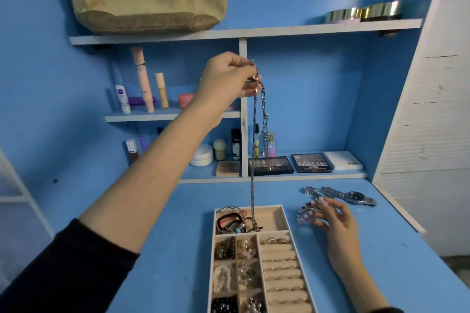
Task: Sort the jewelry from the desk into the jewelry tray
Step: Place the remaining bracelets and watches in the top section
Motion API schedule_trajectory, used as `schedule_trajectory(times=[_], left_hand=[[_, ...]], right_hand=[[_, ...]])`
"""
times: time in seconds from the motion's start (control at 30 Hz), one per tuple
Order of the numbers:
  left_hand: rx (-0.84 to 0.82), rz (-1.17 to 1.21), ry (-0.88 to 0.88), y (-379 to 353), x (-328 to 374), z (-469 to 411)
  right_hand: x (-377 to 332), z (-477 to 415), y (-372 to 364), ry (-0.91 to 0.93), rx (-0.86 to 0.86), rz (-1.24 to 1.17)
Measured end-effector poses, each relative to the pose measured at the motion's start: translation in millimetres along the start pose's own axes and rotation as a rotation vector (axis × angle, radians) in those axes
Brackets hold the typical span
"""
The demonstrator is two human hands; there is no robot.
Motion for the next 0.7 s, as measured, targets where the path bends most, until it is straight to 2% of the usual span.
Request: schedule_trajectory(times=[0.5,0.7], left_hand=[[-0.017,-0.073,0.159,0.9,-90.0,13.0],[0.001,-0.182,0.195,3.6,-127.5,20.2]], right_hand=[[0.8,0.8,-1.3,0.000,-0.025,0.021],[-0.6,1.9,-2.0,0.001,-0.026,0.035]])
Point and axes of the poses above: each hand's wrist, its own z-axis away from the middle knuckle, its own y-axis out of the back of the hand, x = y × z, the point moved 7 cm from there along -z, towards the middle knuckle, and after that the axes turned 12 degrees about y, right-handed, at the moved point
